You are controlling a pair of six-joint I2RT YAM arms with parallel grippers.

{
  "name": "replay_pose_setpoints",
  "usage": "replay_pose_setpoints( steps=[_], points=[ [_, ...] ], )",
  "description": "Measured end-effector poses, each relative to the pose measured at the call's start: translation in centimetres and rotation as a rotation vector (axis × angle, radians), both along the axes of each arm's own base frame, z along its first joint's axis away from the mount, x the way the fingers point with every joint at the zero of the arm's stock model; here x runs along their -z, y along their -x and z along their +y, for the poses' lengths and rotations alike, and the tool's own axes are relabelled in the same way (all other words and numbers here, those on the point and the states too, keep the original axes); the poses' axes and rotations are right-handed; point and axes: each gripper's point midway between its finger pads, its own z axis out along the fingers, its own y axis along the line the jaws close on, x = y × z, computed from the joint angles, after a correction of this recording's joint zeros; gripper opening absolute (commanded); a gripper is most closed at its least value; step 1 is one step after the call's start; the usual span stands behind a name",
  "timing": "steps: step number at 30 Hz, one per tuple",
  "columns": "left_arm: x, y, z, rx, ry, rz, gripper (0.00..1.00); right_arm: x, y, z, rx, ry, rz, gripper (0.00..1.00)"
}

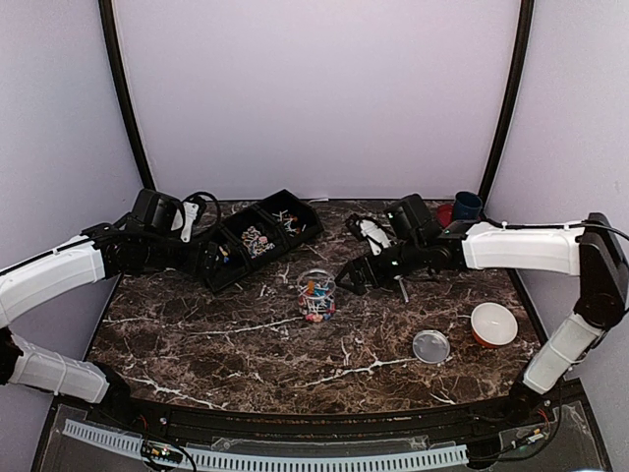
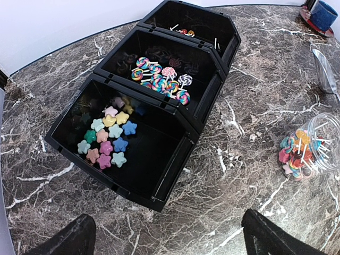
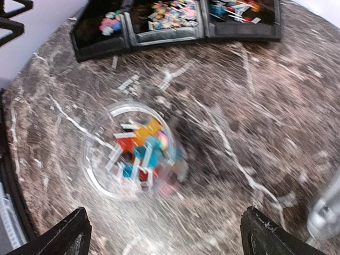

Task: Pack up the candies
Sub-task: Move the packing bottle to the center of the board, then move the bottle lid to the center of the board.

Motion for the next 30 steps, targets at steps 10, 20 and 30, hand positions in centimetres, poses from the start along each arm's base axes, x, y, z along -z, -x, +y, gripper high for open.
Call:
replay_pose_setpoints(
  steps=[10, 20, 30],
  points=[
    [0.2, 0.0, -0.1, 0.004, -0.001, 0.007, 0.99, 0.1, 2.6, -7.0, 0.145, 0.139, -0.059, 0.98],
    [0.5, 0.0, -0.3, 0.010, 0.001, 0.016, 0.99, 3.4, 4.4, -12.7, 0.322, 0.303, 0.014, 0.89],
    [0.7, 0.0, -0.4, 0.015, 0.002, 0.024, 0.99, 6.3, 4.9, -16.9, 0.465, 0.352, 0.128, 0.86]
  ],
)
